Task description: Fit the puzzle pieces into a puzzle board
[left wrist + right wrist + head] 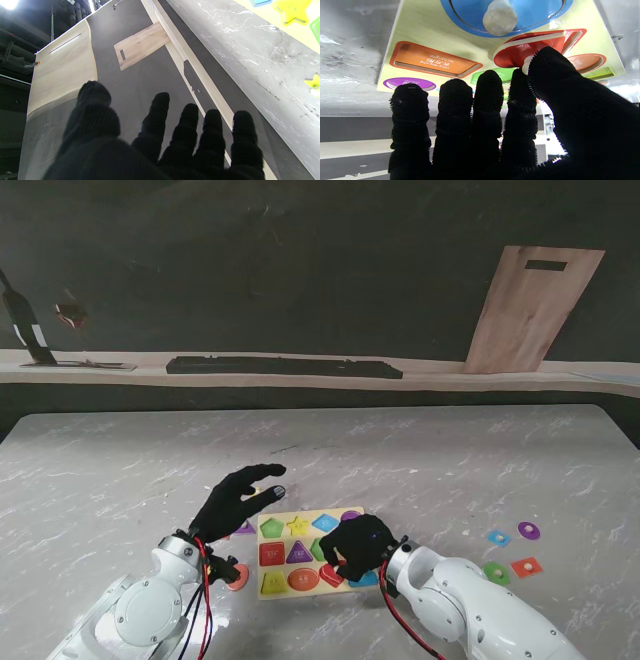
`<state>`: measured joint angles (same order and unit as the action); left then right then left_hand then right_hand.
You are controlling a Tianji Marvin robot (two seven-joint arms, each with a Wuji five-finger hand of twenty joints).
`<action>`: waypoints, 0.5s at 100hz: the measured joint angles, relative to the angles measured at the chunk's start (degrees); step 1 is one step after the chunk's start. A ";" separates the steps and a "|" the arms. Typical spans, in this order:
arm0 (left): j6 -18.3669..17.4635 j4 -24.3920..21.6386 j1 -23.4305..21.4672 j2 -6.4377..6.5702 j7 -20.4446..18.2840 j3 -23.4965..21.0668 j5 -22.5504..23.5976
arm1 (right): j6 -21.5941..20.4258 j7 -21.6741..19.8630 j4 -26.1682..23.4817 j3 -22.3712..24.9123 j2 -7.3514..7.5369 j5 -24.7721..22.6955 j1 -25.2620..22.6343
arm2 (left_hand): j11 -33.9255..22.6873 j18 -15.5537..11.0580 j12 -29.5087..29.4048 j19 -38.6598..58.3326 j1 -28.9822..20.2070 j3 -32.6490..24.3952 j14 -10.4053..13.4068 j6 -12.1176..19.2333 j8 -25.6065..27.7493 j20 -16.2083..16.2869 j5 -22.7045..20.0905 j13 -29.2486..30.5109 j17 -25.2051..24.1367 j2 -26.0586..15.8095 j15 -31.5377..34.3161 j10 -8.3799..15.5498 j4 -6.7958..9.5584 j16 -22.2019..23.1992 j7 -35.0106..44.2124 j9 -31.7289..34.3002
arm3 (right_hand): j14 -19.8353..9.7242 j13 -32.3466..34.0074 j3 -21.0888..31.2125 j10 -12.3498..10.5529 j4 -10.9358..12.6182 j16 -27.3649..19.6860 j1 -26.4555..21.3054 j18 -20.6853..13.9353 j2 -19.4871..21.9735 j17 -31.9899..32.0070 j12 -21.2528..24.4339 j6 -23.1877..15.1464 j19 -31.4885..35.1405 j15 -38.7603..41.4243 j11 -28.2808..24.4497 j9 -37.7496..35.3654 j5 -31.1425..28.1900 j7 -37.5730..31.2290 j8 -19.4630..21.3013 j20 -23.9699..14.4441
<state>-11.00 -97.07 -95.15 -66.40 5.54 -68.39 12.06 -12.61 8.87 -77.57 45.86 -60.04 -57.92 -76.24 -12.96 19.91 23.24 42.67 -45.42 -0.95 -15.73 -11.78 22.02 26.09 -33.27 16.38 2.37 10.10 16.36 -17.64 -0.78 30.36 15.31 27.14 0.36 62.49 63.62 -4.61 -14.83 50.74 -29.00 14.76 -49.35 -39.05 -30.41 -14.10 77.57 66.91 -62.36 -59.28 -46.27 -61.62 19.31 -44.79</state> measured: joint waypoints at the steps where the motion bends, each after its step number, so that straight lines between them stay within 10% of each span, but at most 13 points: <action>1: 0.00 0.01 0.01 0.00 -0.01 0.00 -0.01 | 0.02 -0.01 0.02 -0.03 0.00 0.03 0.02 | 0.00 0.00 0.00 0.00 0.00 0.00 0.00 0.00 0.00 0.00 0.00 0.00 0.00 0.00 0.00 0.00 0.00 0.00 0.00 0.00 | 0.00 0.00 0.03 0.00 0.00 0.00 0.00 0.00 0.00 0.00 0.00 0.06 0.00 0.00 0.00 0.00 0.00 0.00 0.00 0.00; 50: 0.08 0.09 0.06 0.00 -0.05 0.02 -0.04 | 0.58 -1.16 0.28 -2.38 -0.04 1.73 1.30 | 0.00 0.00 0.00 0.00 -0.01 0.00 0.00 0.00 0.00 0.00 0.00 0.00 0.00 0.00 0.00 0.00 0.00 0.00 0.00 0.00 | 0.16 0.63 0.69 0.76 0.00 0.00 -0.03 0.68 -0.68 0.00 0.00 1.35 0.15 0.65 -0.12 0.00 -0.77 -0.15 0.74 -0.01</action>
<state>-10.91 -96.98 -95.09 -66.40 5.49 -68.37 12.03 -12.03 7.71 -77.28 43.47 -60.07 -56.20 -74.94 -12.96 19.91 23.24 42.67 -45.43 -0.95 -15.73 -11.78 22.02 26.09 -33.27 16.38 2.37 10.10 16.36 -17.64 -0.78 30.36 15.31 27.14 0.52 63.12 64.31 -3.85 -14.83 50.74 -29.03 15.44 -50.02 -39.05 -30.41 -12.75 77.72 67.56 -62.48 -59.28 -47.04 -61.77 20.05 -44.80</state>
